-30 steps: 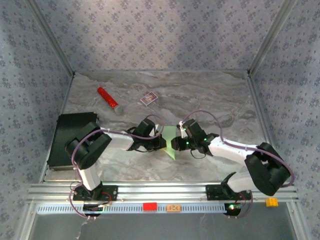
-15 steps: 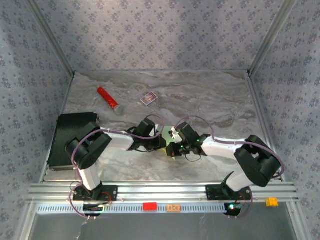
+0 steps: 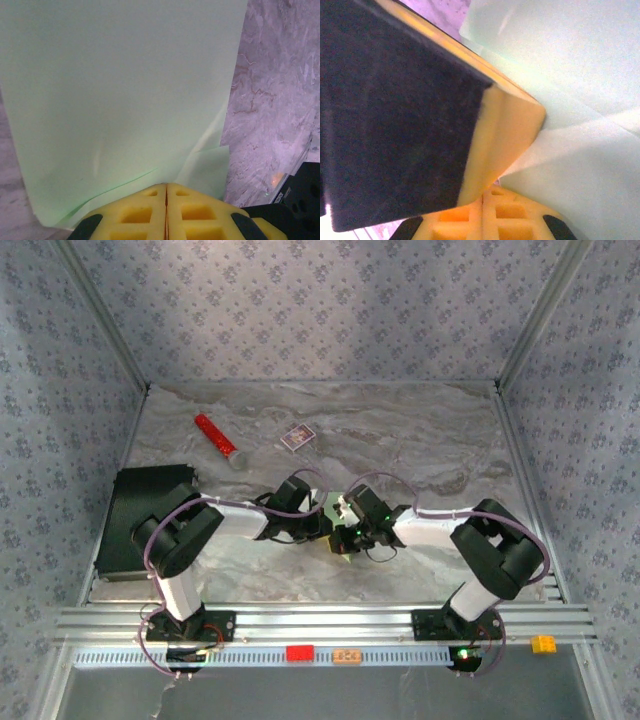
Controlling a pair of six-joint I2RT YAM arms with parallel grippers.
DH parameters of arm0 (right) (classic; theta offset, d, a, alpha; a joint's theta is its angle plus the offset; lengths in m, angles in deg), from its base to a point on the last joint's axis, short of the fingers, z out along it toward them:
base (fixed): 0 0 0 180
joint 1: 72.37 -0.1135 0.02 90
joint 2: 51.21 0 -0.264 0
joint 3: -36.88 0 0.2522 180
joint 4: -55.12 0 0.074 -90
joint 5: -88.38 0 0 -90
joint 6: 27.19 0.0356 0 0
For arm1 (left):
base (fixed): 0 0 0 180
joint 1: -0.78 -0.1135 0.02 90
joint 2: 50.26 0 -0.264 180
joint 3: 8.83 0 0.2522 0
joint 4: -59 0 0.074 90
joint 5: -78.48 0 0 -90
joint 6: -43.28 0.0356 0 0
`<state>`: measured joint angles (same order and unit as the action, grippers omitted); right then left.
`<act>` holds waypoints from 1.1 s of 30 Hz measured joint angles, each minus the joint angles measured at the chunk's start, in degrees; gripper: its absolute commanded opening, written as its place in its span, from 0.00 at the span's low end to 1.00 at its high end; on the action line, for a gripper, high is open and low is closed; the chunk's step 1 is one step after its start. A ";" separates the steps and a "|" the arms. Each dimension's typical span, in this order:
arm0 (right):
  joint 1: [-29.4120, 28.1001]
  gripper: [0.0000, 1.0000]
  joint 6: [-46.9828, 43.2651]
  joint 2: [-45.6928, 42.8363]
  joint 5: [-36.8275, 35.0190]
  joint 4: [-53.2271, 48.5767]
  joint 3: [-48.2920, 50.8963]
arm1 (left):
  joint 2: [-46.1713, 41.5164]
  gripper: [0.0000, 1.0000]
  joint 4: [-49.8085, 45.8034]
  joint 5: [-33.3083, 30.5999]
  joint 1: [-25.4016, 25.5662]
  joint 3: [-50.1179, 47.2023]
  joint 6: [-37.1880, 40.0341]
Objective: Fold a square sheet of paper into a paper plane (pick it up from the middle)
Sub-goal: Third fold the triangle at the center of the table.
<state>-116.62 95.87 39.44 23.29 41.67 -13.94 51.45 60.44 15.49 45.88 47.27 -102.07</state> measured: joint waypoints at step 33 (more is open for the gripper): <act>-0.63 0.09 2.49 -9.05 0.00 0.22 5.68 | 0.59 0.06 -0.70 0.90 -0.37 0.63 0.22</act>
<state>-117.26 98.36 30.39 23.29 41.89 -8.26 52.04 59.74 16.38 45.51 47.91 -101.85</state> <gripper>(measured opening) 0.095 0.066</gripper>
